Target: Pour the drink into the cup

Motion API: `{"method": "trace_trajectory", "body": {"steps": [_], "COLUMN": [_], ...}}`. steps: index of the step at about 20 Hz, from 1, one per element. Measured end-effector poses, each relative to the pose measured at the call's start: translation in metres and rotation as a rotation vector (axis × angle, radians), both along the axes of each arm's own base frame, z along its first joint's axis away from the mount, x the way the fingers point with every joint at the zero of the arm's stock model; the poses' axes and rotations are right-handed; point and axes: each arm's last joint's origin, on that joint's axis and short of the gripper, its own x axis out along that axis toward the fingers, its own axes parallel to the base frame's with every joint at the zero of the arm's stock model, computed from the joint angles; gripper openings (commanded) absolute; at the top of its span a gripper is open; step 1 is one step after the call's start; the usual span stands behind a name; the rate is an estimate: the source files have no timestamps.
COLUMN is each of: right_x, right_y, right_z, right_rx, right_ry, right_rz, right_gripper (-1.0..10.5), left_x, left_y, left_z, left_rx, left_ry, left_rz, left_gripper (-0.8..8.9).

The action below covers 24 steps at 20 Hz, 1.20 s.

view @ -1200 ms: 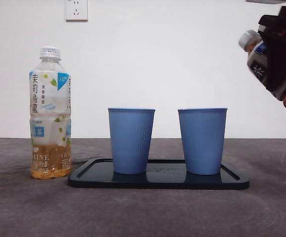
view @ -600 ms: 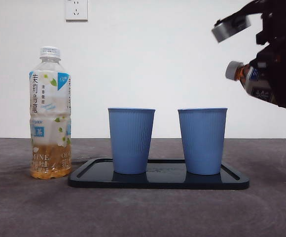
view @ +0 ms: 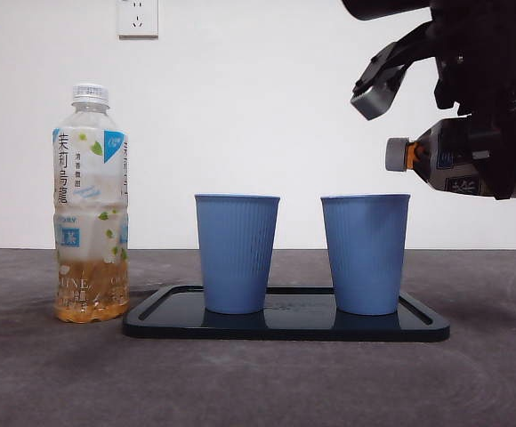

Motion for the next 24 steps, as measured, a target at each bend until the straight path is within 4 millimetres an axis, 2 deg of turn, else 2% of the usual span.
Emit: {"method": "trace_trajectory", "body": {"steps": [4, 15, 20, 22, 24], "right_x": [0.001, 0.0, 0.002, 0.002, -0.001], "right_y": [0.007, 0.015, 0.016, 0.011, 0.002], "right_z": [-0.006, -0.009, -0.008, -0.004, 0.008], "right_rx": [-0.123, -0.221, -0.168, -0.072, 0.031], "right_ry": [-0.023, -0.047, -0.08, -0.078, -0.089], "right_rz": [0.034, 0.087, 0.051, 0.009, -0.021], "right_gripper": [1.6, 1.6, 1.6, 1.6, 1.6], "left_x": [-0.002, -0.002, -0.002, -0.002, -0.002], "left_y": [-0.001, -0.001, -0.001, -0.001, -0.001], "left_z": [0.001, 0.001, 0.001, 0.001, 0.001], "left_rx": [0.001, 0.002, 0.002, 0.002, 0.002], "left_ry": [-0.008, -0.01, -0.01, -0.01, -0.01], "left_rz": [-0.007, -0.012, -0.012, -0.012, -0.012], "left_gripper": [4.99, 4.99, 4.99, 4.99, 4.99]}}
